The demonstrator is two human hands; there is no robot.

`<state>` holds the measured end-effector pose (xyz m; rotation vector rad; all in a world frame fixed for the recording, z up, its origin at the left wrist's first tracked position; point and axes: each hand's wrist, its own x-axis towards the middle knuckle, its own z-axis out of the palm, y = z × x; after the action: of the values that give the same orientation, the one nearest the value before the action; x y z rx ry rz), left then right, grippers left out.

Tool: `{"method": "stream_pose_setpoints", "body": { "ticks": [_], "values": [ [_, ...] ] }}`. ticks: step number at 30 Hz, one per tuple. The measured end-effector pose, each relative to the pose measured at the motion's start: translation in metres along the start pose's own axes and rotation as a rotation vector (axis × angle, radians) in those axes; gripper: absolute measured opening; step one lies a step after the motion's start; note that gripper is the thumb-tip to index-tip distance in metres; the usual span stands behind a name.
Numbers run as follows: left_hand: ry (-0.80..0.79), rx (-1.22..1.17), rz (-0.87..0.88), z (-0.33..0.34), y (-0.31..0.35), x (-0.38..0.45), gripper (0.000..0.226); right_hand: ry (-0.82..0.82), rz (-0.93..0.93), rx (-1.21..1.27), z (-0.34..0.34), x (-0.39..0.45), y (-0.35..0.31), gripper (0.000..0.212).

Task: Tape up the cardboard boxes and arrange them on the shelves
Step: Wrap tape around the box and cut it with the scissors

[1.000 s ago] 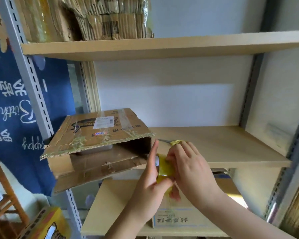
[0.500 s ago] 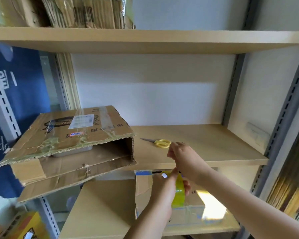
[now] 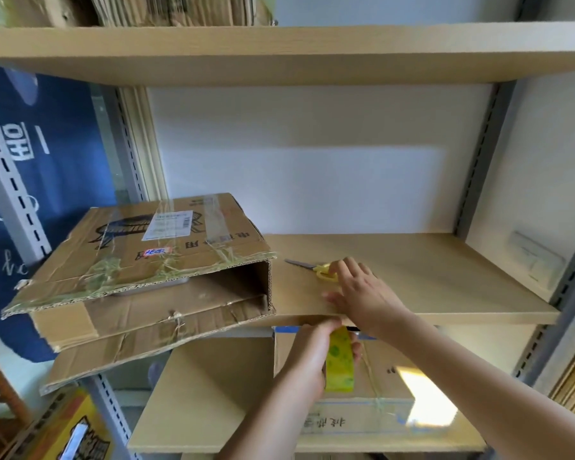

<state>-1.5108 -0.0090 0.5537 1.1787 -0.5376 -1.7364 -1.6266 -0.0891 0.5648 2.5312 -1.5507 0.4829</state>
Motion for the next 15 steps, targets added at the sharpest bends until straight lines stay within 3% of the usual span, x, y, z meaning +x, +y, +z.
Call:
{"method": "stream_pose_setpoints", "body": {
  "ticks": [3,4,7,9,12,15],
  "values": [
    [0.03,0.06,0.03,-0.003,0.0,0.005,0.032,-0.052,0.054,0.014,0.005,0.001,-0.003,0.085],
    [0.066,0.17,0.06,-0.007,0.0,0.004,0.043,-0.037,0.076,-0.026,0.007,0.004,-0.003,0.08],
    [0.192,0.581,0.167,-0.028,-0.001,-0.006,0.071,0.107,0.092,-0.06,0.004,0.013,-0.005,0.036],
    [0.186,0.82,0.229,-0.05,-0.001,-0.025,0.092,0.271,0.14,0.182,0.003,0.017,-0.012,0.014],
    [0.183,0.994,0.547,-0.083,0.014,-0.065,0.055,0.373,0.107,0.674,-0.016,0.024,-0.045,0.029],
    [0.374,0.92,0.98,-0.109,0.047,-0.112,0.017,0.275,-0.192,0.616,-0.043,0.028,-0.087,0.048]
  ]
}}
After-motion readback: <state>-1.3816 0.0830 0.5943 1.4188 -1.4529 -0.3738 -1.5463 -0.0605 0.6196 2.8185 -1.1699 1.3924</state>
